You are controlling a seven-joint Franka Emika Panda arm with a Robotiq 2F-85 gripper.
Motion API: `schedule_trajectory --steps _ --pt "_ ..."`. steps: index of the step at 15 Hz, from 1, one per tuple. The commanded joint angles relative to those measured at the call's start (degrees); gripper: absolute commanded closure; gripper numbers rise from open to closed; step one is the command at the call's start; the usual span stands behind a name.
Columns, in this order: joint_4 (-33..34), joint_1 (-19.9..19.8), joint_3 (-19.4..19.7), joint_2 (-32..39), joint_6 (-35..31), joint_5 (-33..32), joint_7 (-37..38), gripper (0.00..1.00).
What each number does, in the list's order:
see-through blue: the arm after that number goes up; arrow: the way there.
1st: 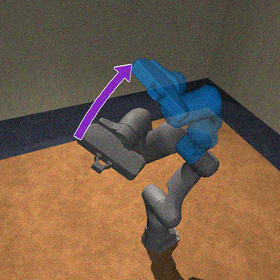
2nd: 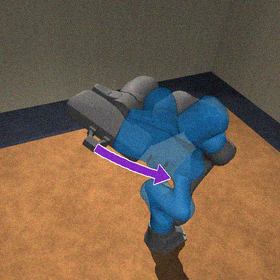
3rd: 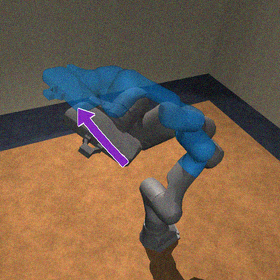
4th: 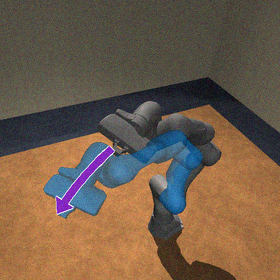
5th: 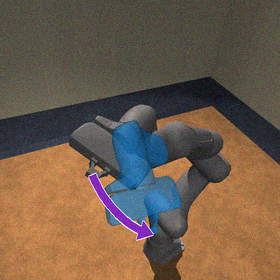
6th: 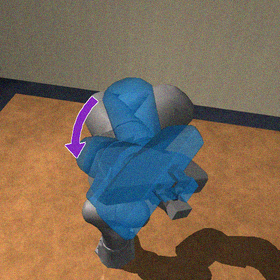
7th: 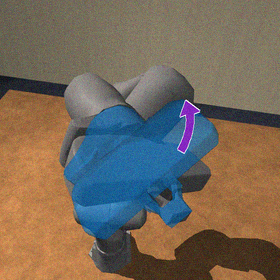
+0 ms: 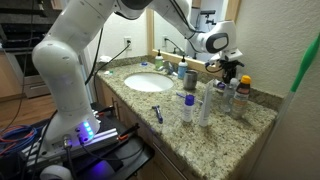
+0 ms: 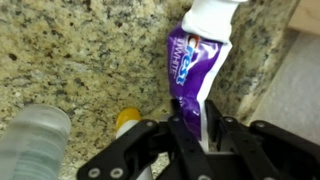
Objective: Take the toothbrush from the cup and put it on the counter, then pick the toothpaste and put it in the cup
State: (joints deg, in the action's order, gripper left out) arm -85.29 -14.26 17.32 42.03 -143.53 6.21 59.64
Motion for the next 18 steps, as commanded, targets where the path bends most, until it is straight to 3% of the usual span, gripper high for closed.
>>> schedule_trajectory --steps 1,5,7,9,11,12,14,15,16,18 --pt "-8.06 -0.89 -2.40 -9.94 2.08 0.90 -9.62 0.93" --pt "-17.63 -0.34 -2.68 -22.09 4.48 -0.09 -22.49 0.93" --pt "-20.98 -0.28 -2.88 -26.41 2.01 0.52 -29.34 0.93" --pt "-24.19 -0.10 -3.15 -30.02 -4.47 2.64 -33.64 0.93" --pt "-27.34 -1.06 -5.04 -33.48 -7.01 10.36 -38.19 0.93" --pt "-21.65 0.31 -2.68 -29.07 -3.81 5.86 -34.06 0.74" --pt "-24.10 0.18 -3.44 -31.58 -4.76 8.97 -36.44 0.74" --pt "-24.71 0.21 -3.55 -32.15 -4.85 9.08 -36.48 0.93" --pt "-24.67 0.80 -3.20 -31.16 -8.18 7.54 -34.81 0.93" --pt "-30.58 2.63 -3.73 -33.68 -19.09 4.69 -36.20 0.93"
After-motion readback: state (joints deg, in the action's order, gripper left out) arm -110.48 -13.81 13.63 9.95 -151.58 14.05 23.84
